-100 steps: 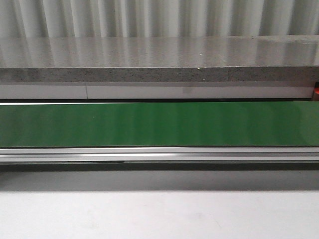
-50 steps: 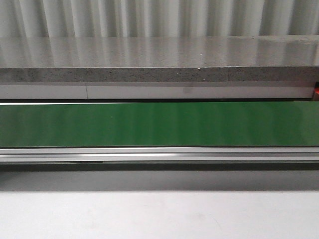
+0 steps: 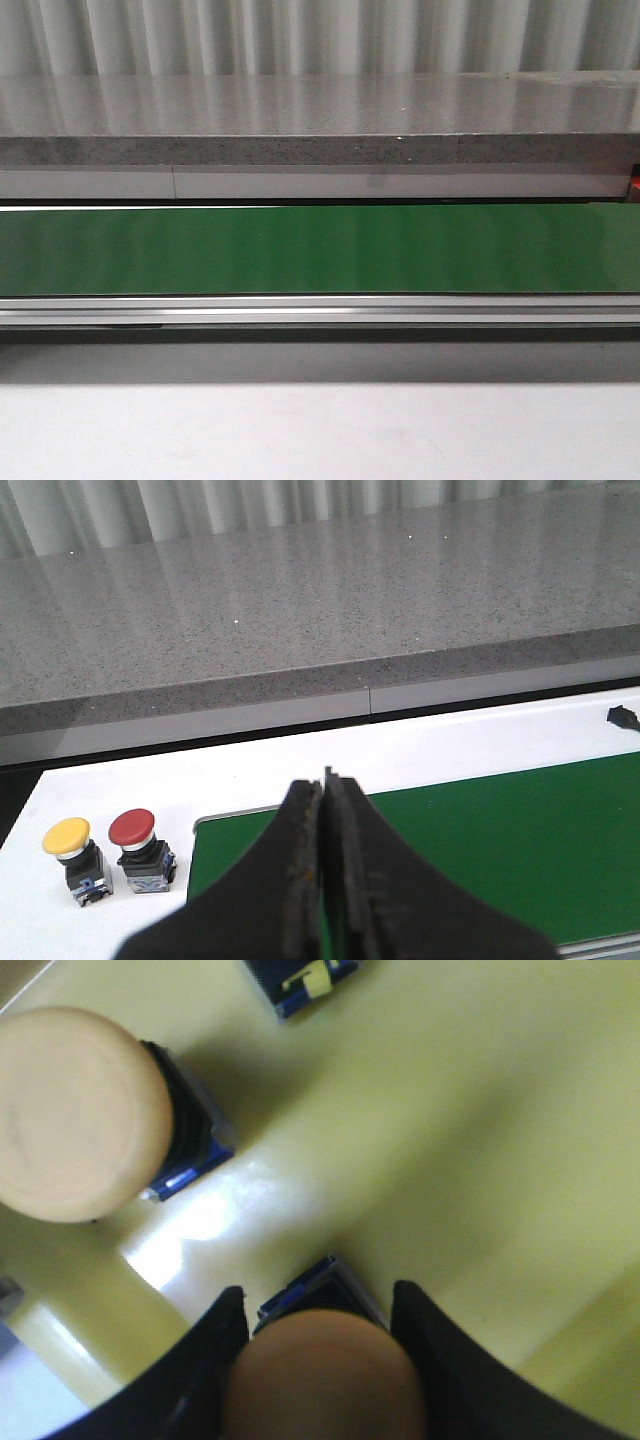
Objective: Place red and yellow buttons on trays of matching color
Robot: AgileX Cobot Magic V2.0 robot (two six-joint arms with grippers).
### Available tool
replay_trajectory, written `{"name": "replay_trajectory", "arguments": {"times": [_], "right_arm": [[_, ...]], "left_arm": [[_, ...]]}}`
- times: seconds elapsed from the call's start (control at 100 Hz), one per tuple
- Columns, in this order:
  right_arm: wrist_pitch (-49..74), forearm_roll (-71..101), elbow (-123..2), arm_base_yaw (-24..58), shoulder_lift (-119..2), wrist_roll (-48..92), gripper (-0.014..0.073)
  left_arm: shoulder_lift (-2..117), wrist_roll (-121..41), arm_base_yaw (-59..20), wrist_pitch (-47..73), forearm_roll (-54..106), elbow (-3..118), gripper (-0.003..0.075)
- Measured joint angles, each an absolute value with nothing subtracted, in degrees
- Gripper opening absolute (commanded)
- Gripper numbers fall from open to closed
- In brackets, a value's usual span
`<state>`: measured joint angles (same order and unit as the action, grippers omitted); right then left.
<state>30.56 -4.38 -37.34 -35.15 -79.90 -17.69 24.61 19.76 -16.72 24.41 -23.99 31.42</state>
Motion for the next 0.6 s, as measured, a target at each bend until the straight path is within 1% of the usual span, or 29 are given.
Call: {"name": "replay_trajectory", "arguments": {"times": [0.05, 0.1, 0.22, 0.29, 0.35, 0.46, 0.6], "right_arm": [[30.56, -4.38, -37.34, -35.15, -79.90, -17.69, 0.0223], [30.56, -4.28, -37.34, -35.15, -79.90, -17.69, 0.0297], [31.09, -3.33, -37.34, -35.15, -79.90, -17.69, 0.0534], [31.70, -2.58, -37.46, -35.15, -79.90, -17.78, 0.0627], [32.57, -2.27, -37.80, -35.15, -79.90, -17.78, 0.0661], [33.45, -1.92, -37.89, -35.15, -78.64, -17.78, 0.0656], [33.75, -1.84, -37.89, -35.05, -73.91, -17.78, 0.0656]], "left_arm": [[24.61, 19.76, -16.72, 24.41, -23.99, 31.42, -0.0020], [24.61, 19.76, -16.72, 24.41, -23.99, 31.42, -0.0020], [24.61, 19.76, -16.72, 24.41, -23.99, 31.42, -0.0020], [24.61, 19.76, -16.72, 24.41, -23.99, 31.42, -0.0020], [24.61, 19.76, -16.72, 24.41, -23.99, 31.42, -0.0020], [24.61, 19.76, -16.72, 24.41, -23.99, 31.42, -0.0020], [24.61, 19.76, -16.72, 24.41, -23.99, 31.42, -0.0020]]}}
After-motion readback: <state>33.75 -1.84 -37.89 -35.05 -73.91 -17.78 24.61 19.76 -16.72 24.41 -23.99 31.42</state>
